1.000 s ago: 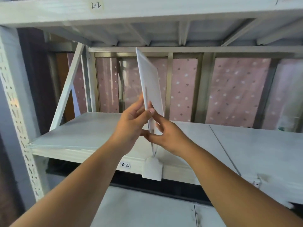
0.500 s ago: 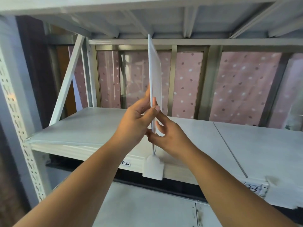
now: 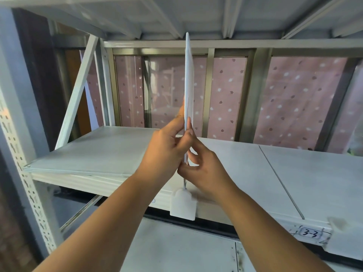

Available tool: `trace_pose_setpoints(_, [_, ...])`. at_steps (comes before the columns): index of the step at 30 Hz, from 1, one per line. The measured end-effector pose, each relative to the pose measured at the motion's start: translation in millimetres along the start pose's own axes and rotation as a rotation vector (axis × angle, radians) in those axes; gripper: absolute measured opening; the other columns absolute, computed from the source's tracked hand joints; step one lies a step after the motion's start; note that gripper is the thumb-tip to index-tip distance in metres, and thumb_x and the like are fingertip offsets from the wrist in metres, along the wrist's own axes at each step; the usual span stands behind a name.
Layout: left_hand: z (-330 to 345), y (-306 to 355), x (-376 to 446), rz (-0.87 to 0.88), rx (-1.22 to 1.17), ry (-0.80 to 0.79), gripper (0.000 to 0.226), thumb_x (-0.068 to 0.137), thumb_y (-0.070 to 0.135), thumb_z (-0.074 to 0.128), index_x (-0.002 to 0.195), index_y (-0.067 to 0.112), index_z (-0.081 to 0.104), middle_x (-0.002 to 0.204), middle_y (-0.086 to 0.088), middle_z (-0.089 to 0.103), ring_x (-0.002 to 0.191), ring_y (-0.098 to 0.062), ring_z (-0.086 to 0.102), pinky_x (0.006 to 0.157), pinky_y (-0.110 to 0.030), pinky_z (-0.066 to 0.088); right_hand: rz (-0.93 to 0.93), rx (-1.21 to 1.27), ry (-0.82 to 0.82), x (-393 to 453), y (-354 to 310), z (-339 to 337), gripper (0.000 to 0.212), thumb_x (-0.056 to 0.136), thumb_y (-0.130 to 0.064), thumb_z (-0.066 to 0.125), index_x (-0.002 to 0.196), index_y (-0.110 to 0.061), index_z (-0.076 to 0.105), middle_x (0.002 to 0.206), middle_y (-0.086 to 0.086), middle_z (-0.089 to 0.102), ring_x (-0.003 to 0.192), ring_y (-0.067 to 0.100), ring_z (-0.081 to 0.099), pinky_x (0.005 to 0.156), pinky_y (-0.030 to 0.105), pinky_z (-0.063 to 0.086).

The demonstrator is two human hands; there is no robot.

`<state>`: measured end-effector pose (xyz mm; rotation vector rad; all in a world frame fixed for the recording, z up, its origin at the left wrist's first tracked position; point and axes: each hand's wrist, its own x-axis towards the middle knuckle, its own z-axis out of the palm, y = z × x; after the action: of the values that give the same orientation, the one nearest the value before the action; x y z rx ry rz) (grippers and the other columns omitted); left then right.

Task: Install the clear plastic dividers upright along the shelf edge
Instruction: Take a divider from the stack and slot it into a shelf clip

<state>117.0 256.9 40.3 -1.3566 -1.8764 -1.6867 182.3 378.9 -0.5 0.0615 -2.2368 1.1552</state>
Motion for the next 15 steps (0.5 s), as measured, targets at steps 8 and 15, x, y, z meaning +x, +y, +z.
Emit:
trace_pose_setpoints(8, [6.8, -3.2, 2.7, 0.052, 0.079, -0.012, 0.031, 0.106, 0.024, 0.051, 0.134, 0.033, 0.061, 0.079, 0.032, 0.067, 0.062, -0.004, 0.060, 0.055, -0.003, 0.041, 0.003, 0.000, 0.105, -4.3, 13.2, 6.1, 0.086, 0.086, -0.044, 0.071, 0.160, -0.053, 0.030, 0.146, -0.026, 0.060, 0.135, 0.002, 0.058, 0.113, 0.041, 0.050])
trace_pose_setpoints(15, [6.9, -6.1, -4.8, 0.017, 0.078, 0.020, 0.044, 0.110, 0.028, 0.050, 0.152, 0.038, 0.053, 0.085, 0.013, 0.073, 0.068, -0.013, 0.063, 0.056, -0.010, 0.047, 0.000, -0.040, 0.059, -5.0, 14.1, 5.9, 0.088, 0.087, -0.047, 0.072, 0.158, -0.064, 0.022, 0.137, 0.000, 0.069, 0.125, 0.021, 0.068, 0.107, 0.051, 0.055])
